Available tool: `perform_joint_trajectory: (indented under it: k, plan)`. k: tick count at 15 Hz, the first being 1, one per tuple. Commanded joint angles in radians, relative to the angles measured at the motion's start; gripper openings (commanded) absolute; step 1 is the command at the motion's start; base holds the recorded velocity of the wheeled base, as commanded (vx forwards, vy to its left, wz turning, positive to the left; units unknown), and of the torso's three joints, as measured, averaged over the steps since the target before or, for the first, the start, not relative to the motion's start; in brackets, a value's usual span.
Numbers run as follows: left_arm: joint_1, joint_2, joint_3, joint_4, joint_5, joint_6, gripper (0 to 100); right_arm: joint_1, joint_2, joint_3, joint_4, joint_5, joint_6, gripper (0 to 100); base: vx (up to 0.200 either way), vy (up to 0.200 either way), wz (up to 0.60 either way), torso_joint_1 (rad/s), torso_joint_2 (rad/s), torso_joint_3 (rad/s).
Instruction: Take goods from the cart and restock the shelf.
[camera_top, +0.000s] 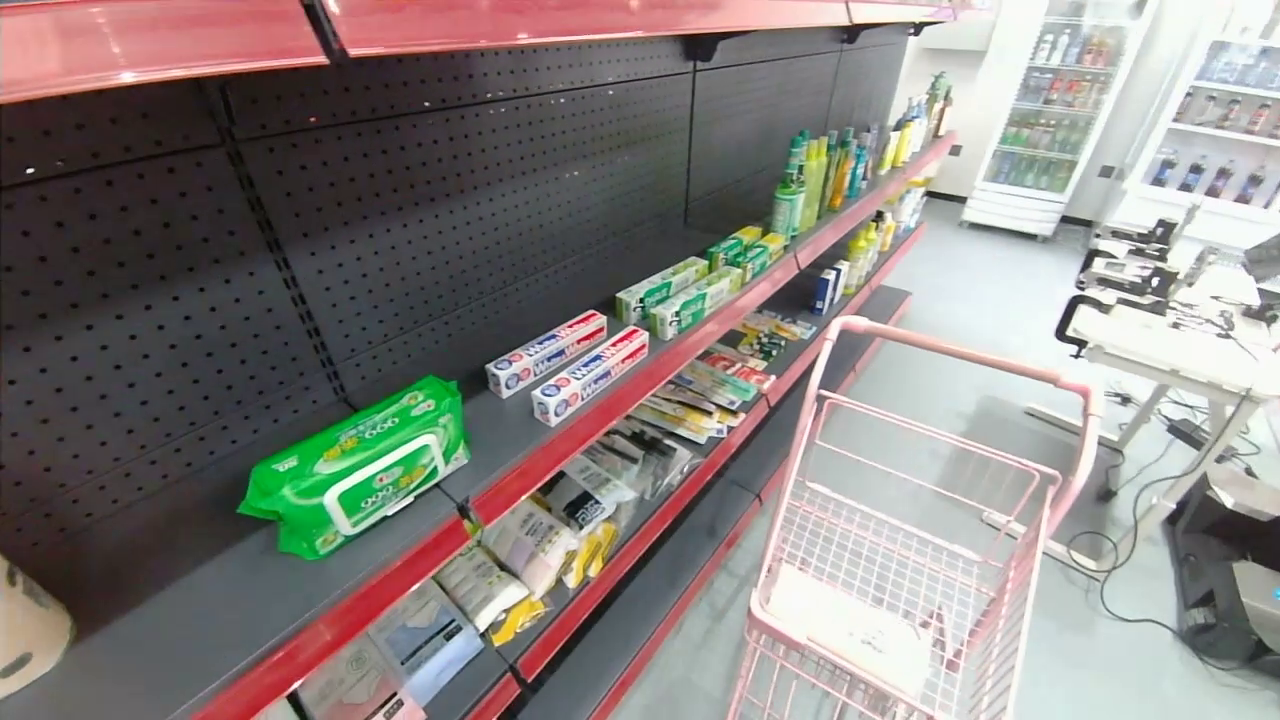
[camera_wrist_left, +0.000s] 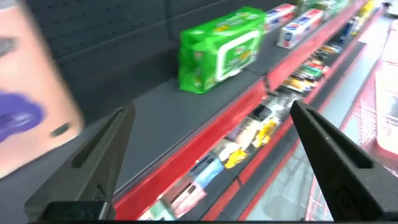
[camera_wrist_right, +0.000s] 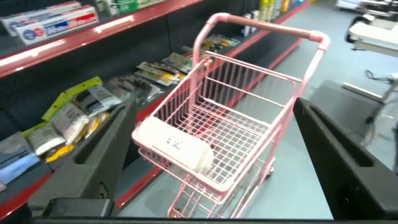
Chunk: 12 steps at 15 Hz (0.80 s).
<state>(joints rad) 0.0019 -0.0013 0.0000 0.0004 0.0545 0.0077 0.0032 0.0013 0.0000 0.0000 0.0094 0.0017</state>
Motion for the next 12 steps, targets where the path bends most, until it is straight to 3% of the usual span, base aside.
perform_joint_trajectory:
  k: [1, 2, 8, 12]
  plan:
    - [0.001, 0.001, 0.000, 0.000, 0.001, 0.000, 100, 0.000, 0.000, 0.000, 0.000, 0.000, 0.000, 100, 0.000, 0.000, 0.00, 0.000, 0.00, 0.000]
    - [0.001, 0.001, 0.000, 0.000, 0.001, 0.000, 100, 0.000, 0.000, 0.000, 0.000, 0.000, 0.000, 100, 0.000, 0.000, 0.00, 0.000, 0.00, 0.000]
    - [0.001, 0.001, 0.000, 0.000, 0.001, 0.000, 100, 0.004, 0.014, 0.000, 0.000, 0.018, -0.002, 100, -0.200, 0.000, 0.00, -0.002, 0.00, 0.002]
    - [0.001, 0.001, 0.000, 0.000, 0.001, 0.000, 100, -0.020, 0.111, -0.049, 0.000, 0.001, -0.032, 100, 0.000, 0.000, 0.00, 0.000, 0.00, 0.000]
